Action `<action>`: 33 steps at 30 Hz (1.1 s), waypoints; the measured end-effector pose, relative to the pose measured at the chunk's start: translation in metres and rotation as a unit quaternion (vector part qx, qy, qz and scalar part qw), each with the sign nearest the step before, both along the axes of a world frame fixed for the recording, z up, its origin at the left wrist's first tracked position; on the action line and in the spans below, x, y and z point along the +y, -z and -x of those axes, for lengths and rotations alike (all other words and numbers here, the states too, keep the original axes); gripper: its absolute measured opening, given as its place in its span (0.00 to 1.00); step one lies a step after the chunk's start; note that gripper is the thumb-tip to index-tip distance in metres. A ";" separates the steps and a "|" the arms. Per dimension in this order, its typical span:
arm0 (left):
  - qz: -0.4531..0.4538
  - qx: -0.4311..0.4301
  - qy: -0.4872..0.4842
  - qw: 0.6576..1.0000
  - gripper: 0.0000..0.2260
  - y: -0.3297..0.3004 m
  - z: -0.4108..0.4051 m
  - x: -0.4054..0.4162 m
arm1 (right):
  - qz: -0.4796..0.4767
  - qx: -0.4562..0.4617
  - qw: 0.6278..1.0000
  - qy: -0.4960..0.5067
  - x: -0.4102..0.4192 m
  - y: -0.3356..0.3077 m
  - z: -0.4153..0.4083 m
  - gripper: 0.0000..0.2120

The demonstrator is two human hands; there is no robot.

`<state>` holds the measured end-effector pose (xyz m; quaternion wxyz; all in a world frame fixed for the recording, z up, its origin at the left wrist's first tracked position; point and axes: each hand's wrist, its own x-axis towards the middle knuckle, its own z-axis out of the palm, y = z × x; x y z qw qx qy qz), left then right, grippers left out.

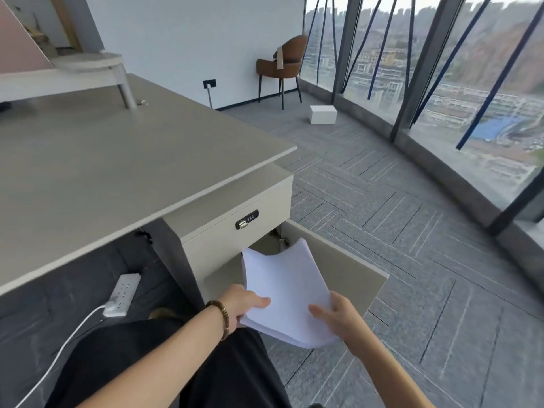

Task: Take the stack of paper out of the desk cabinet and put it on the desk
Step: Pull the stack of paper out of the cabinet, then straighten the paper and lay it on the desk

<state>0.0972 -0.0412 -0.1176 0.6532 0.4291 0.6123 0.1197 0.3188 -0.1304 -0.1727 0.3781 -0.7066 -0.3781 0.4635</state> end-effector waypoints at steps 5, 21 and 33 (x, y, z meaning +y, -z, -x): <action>-0.041 -0.036 0.026 0.998 0.25 -0.033 -0.005 -0.045 | -0.018 -0.002 0.999 0.027 -0.053 -0.048 -0.005 0.11; -0.292 -0.155 -0.074 0.941 0.11 -0.251 0.087 -0.086 | -0.306 0.040 0.950 -0.056 -0.049 -0.275 0.069 0.20; -0.297 -0.247 -0.149 0.910 0.16 -0.330 0.237 -0.045 | -0.345 0.111 0.917 -0.165 0.036 -0.340 0.205 0.13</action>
